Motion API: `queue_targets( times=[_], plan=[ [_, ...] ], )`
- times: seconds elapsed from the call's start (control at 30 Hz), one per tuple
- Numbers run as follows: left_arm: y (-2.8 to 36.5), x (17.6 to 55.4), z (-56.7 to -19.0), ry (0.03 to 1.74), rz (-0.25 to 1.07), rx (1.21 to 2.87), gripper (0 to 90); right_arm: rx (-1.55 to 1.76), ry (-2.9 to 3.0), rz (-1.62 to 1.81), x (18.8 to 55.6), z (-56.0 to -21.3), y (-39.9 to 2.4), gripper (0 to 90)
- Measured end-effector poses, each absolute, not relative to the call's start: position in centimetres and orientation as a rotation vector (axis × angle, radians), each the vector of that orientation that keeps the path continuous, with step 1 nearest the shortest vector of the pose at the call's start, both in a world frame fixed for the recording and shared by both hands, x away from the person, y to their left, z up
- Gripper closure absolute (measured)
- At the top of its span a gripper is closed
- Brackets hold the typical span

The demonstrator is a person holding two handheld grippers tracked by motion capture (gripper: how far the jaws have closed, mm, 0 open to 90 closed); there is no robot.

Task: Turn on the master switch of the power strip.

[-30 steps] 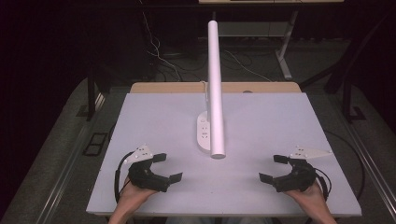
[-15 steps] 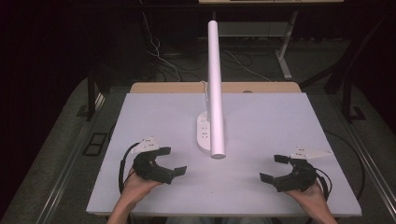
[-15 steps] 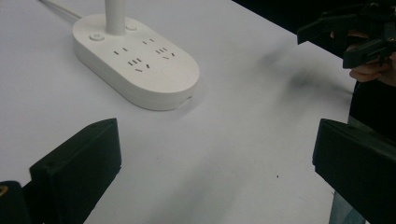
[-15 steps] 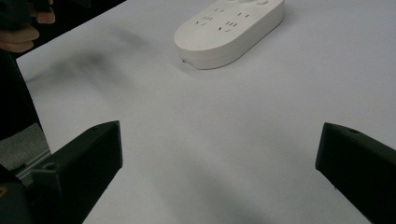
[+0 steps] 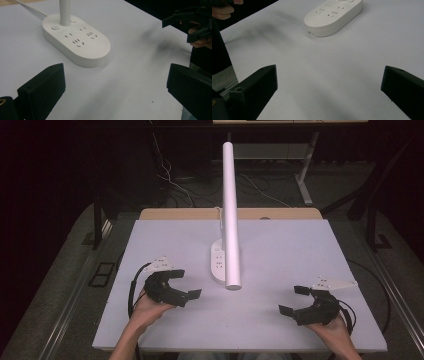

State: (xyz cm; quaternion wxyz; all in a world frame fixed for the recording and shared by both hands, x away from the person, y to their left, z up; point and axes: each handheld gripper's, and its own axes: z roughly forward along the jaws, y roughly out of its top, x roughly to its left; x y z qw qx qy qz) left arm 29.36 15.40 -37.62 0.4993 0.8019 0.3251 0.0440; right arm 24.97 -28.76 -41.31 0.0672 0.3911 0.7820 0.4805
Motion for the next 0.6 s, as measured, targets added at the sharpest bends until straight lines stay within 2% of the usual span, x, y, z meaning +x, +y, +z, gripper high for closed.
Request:
queue_targets(
  times=[0.6],
  plan=[
    [15.1, 32.1, -36.1, 0.784, 0.107, 1.959, 2.4, 1.176, 2.358, 1.447, 25.0, -41.4, -28.8, 0.1]
  ],
)
